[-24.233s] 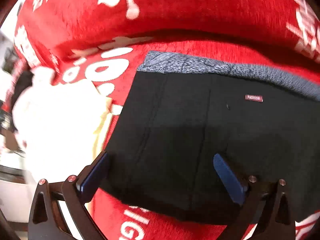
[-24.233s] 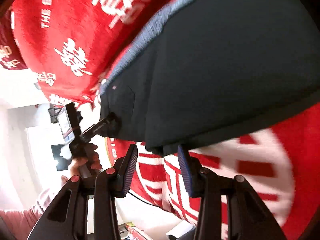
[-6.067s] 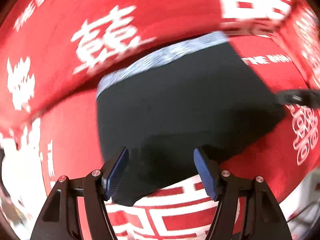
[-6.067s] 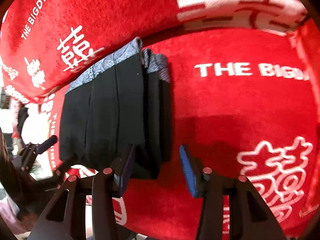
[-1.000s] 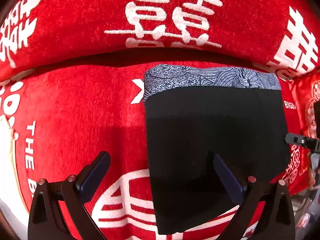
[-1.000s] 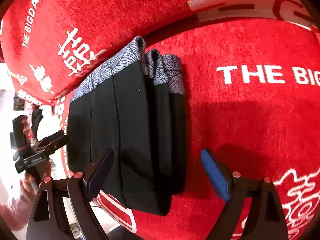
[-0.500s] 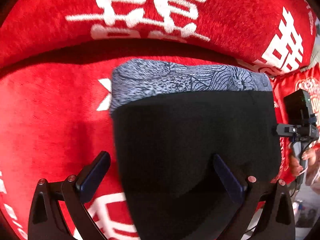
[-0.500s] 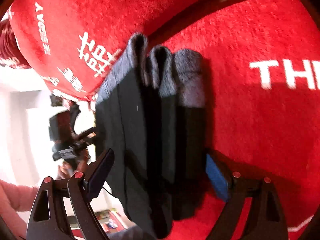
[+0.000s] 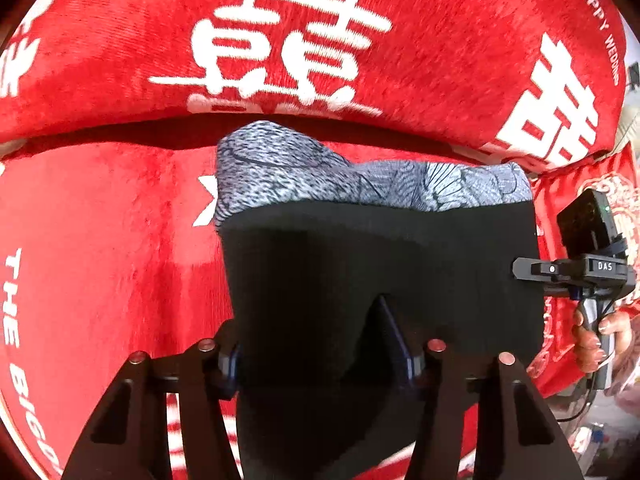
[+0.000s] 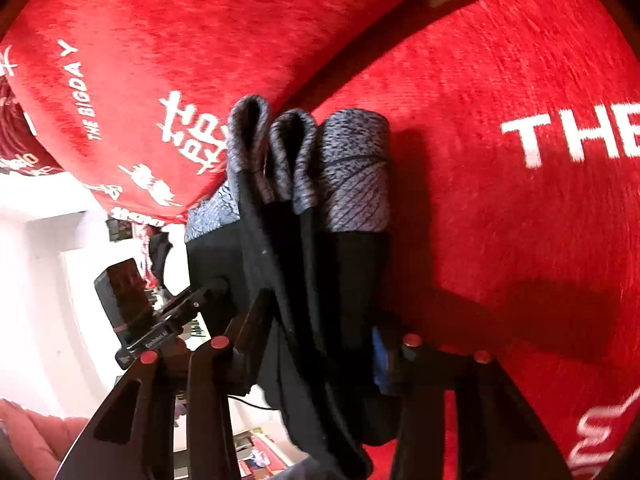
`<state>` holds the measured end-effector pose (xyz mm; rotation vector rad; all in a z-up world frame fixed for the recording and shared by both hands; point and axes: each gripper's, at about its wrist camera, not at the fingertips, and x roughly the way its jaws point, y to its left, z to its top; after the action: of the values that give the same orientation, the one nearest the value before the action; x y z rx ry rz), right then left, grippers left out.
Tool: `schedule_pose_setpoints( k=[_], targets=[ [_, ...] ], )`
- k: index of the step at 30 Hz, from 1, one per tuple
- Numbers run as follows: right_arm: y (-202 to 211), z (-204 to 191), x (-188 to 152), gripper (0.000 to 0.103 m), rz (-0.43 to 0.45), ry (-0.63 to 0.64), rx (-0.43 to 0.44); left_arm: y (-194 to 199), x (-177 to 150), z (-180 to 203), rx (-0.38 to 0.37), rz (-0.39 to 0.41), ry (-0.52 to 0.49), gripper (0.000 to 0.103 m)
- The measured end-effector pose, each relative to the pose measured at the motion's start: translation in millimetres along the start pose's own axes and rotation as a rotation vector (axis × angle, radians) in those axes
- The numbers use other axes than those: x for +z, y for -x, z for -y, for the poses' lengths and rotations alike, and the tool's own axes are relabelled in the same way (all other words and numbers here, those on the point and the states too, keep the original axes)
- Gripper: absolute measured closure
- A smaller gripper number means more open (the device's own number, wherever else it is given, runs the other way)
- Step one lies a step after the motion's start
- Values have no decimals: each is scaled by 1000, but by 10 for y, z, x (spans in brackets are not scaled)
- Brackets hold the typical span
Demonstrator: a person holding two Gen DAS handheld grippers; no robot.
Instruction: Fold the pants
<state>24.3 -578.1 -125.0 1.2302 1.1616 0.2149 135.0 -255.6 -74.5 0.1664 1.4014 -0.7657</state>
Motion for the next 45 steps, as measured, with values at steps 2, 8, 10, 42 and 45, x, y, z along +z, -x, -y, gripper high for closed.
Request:
schedule_pose_setpoints(
  k=[2,8,10,42,45],
  targets=[
    [57,-73,-120,57,1,-1,23,149,-94,57,9,6,-1,45],
    [70,-92,-610,57,-6,-18,55,240,-449,7,35,-12,21,45],
    [10,30,-703,57,-9,-28,5,126,-562,-86,78,-25,28,45],
    [184,-262,-1961,43,227,-225,-413,115,-1060,439,387,-130,-128,4],
    [127,-238,-1973,42,232,-236,-407,87,-1044,433,377,-141,-129,4]
  ],
)
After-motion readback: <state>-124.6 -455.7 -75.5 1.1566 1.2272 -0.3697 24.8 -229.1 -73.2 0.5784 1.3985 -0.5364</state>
